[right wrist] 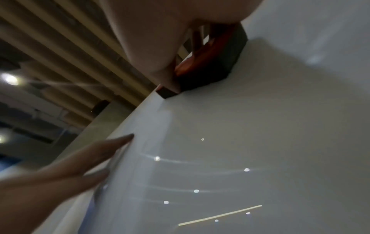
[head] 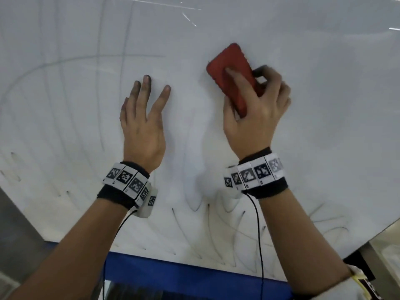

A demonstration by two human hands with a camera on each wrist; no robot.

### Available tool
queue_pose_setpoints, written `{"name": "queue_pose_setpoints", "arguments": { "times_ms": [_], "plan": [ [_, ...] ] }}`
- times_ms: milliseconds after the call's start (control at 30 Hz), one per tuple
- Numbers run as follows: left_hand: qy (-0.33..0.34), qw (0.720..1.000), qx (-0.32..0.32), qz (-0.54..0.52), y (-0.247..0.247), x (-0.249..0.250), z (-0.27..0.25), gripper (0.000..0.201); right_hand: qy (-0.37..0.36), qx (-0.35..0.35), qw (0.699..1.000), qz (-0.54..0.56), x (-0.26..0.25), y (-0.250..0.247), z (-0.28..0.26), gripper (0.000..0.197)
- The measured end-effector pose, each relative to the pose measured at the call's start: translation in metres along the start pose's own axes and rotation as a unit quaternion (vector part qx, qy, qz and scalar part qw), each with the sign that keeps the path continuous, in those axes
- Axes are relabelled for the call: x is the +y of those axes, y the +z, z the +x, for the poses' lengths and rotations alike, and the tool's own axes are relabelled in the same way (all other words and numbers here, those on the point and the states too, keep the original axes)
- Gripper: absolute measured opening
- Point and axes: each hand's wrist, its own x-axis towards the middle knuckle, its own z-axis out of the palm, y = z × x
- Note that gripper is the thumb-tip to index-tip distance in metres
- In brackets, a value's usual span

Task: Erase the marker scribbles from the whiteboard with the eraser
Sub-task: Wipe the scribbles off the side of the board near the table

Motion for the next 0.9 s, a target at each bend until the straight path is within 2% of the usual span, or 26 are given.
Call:
{"name": "queue_pose_setpoints", "arguments": {
  "times_ms": [67, 100, 167, 233, 300, 333, 367, 467, 533, 600, 633, 700, 767, 800, 833, 900],
  "plan": [
    [0.000, 1.000, 0.000, -0.001, 0.000, 0.000, 0.000, 0.068, -0.005, 0.003, 1.000, -0.016, -0.010, 0.012, -0.019, 0.038],
    [0.003, 1.000, 0.000, -0.002, -0.001, 0.000, 0.000, 0.069, -0.039, -0.028, 0.999, -0.021, -0.013, 0.018, -0.048, 0.036],
    [0.016, 1.000, -0.002, -0.001, -0.003, -0.003, -0.001, 0.070, -0.129, -0.143, 0.981, -0.018, -0.008, 0.025, -0.129, 0.037],
    [0.028, 1.000, -0.003, 0.003, -0.004, -0.006, -0.001, 0.069, -0.209, -0.261, 0.942, -0.029, 0.010, 0.019, -0.203, 0.044],
    [0.028, 1.000, -0.006, 0.009, -0.005, -0.007, -0.002, 0.068, -0.260, -0.328, 0.907, -0.043, 0.023, 0.009, -0.225, 0.050],
    [0.027, 1.000, -0.006, 0.009, -0.004, -0.006, -0.001, 0.068, -0.261, -0.328, 0.907, -0.040, 0.025, 0.007, -0.215, 0.050],
    [0.025, 1.000, -0.006, 0.006, -0.004, -0.005, -0.001, 0.068, -0.242, -0.303, 0.921, -0.037, 0.022, 0.004, -0.195, 0.048],
    [0.001, 1.000, -0.008, -0.006, -0.001, 0.003, -0.003, 0.068, -0.099, -0.141, 0.984, -0.034, 0.013, -0.005, -0.111, 0.041],
    [-0.015, 1.000, -0.005, -0.004, 0.000, 0.006, -0.003, 0.070, -0.001, -0.052, 0.999, -0.016, 0.015, -0.008, -0.071, 0.037],
    [-0.014, 1.000, 0.000, 0.004, 0.000, 0.007, -0.003, 0.071, 0.040, -0.018, 0.999, -0.011, 0.011, -0.002, -0.074, 0.036],
    [-0.011, 1.000, 0.001, 0.008, 0.000, 0.007, -0.003, 0.069, 0.016, -0.039, 0.999, -0.014, 0.009, 0.003, -0.093, 0.035],
    [-0.006, 1.000, 0.004, 0.016, 0.000, 0.005, -0.003, 0.064, -0.098, -0.145, 0.984, -0.008, 0.008, 0.012, -0.154, 0.037],
    [0.001, 1.000, 0.010, 0.020, 0.001, 0.004, -0.003, 0.060, -0.198, -0.279, 0.939, -0.016, 0.020, 0.006, -0.212, 0.040],
    [0.006, 1.000, 0.013, 0.025, 0.001, 0.003, -0.004, 0.058, -0.219, -0.314, 0.923, -0.027, 0.030, -0.002, -0.226, 0.038],
    [0.011, 0.999, 0.016, 0.031, 0.002, 0.002, -0.004, 0.055, -0.221, -0.319, 0.921, -0.035, 0.041, -0.011, -0.228, 0.037],
    [0.014, 0.999, 0.021, 0.043, 0.004, 0.003, -0.004, 0.051, -0.179, -0.283, 0.941, -0.054, 0.065, -0.031, -0.207, 0.037]
  ]
}}
